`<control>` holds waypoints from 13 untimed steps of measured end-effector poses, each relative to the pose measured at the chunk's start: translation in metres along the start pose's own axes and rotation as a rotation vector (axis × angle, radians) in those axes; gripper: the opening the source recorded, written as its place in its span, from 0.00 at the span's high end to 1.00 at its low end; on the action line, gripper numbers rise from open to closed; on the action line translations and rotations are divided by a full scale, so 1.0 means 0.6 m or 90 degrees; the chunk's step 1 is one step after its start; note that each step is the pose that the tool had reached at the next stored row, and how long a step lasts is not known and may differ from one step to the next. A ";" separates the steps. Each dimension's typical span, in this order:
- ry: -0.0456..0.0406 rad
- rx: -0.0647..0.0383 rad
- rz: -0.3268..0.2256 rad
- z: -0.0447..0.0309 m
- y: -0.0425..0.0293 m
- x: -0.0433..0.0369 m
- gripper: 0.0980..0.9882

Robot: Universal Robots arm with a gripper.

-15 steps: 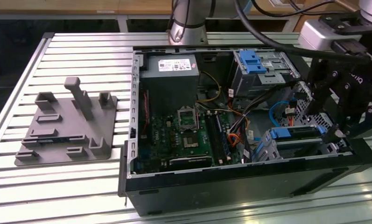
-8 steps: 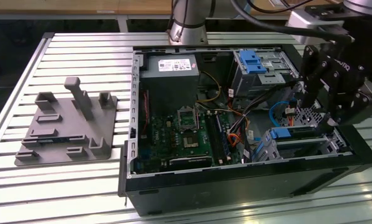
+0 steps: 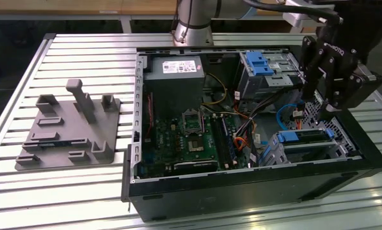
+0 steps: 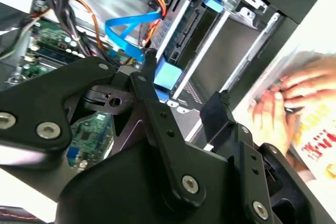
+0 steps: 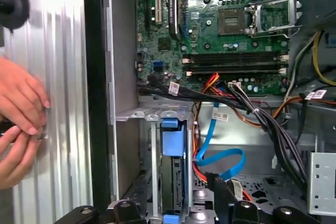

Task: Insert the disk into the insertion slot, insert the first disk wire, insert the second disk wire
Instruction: 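Insert the first disk wire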

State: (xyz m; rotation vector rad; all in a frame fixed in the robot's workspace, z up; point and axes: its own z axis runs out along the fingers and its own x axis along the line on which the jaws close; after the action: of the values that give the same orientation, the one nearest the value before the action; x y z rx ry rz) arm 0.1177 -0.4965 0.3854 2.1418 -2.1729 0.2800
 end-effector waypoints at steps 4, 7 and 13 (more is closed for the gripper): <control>0.0467 0.001 -0.003 -0.002 0.000 -0.014 0.42; 0.0808 0.001 -0.006 -0.004 0.000 -0.024 0.42; 0.1097 -0.004 -0.010 -0.008 -0.006 -0.052 0.42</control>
State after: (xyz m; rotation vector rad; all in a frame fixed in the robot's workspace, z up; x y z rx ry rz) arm 0.1213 -0.4652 0.3846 2.0463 -2.0594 0.4386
